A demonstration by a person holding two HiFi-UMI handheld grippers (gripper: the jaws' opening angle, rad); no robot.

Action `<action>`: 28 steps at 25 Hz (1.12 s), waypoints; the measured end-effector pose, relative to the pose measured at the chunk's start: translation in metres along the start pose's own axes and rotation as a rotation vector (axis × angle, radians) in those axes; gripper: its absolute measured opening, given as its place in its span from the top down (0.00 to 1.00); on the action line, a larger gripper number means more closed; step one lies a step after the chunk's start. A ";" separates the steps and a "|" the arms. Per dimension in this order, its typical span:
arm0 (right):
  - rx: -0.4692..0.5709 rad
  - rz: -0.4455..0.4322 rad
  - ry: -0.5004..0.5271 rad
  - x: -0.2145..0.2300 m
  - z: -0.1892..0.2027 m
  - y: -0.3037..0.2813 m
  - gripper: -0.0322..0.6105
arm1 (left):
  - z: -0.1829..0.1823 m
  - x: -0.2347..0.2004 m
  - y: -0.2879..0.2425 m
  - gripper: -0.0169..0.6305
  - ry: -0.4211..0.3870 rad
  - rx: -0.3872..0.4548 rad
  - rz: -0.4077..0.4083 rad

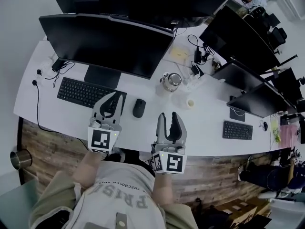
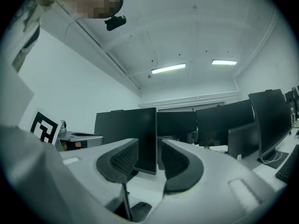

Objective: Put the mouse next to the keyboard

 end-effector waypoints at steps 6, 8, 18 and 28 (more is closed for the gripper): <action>0.006 0.007 0.061 -0.011 -0.009 0.000 0.95 | -0.016 -0.004 0.010 0.95 0.032 0.061 0.025; 0.000 -0.006 0.083 -0.015 -0.009 0.000 0.95 | -0.021 -0.005 0.013 0.95 0.037 0.080 0.031; 0.004 -0.035 0.179 -0.026 -0.025 -0.003 0.95 | -0.040 -0.001 0.018 0.96 0.037 0.134 0.068; 0.021 -0.021 0.193 -0.024 -0.033 -0.004 0.95 | -0.041 0.004 0.016 0.96 0.012 0.135 0.087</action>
Point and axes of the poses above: the fingertips, and each gripper's own axes: y backward along the fingers, x to its right, z out of its underside, the point moved 3 cm from there along y, backward along the fingers, and after that the axes turned 1 degree about -z, right-handed, at the moved point
